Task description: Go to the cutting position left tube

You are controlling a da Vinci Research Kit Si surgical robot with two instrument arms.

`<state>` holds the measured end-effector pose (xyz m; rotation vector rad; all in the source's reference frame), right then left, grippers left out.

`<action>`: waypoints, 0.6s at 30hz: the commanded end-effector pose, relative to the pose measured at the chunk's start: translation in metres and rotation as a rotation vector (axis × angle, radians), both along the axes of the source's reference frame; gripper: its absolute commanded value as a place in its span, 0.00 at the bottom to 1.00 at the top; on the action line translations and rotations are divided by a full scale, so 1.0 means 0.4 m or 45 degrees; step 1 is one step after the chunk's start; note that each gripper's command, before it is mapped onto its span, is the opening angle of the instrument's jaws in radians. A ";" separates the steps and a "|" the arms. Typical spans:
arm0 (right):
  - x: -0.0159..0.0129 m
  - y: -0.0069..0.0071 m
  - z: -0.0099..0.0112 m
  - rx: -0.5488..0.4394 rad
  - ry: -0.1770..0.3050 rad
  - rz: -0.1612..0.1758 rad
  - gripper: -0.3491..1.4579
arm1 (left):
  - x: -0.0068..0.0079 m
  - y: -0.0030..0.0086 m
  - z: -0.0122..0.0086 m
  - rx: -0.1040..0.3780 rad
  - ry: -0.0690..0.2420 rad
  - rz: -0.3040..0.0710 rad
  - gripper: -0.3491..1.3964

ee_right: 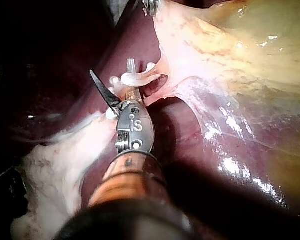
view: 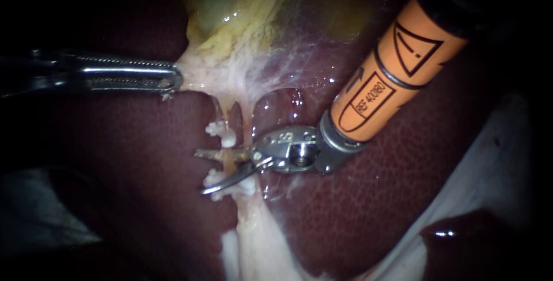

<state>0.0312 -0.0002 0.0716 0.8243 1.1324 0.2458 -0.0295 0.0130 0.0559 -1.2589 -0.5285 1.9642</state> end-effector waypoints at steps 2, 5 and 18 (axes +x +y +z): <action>0.0012 -0.0001 0.0003 0.010 -0.002 0.017 0.93 | -0.0002 0.0000 0.0001 -0.001 0.003 -0.003 0.00; 0.0033 0.0000 0.0008 0.027 -0.012 0.036 0.94 | -0.0004 -0.0001 0.0000 -0.001 0.004 -0.004 0.00; 0.0120 -0.0005 -0.0018 0.078 -0.020 0.065 0.99 | -0.0006 -0.0005 -0.0006 -0.007 0.002 0.001 0.00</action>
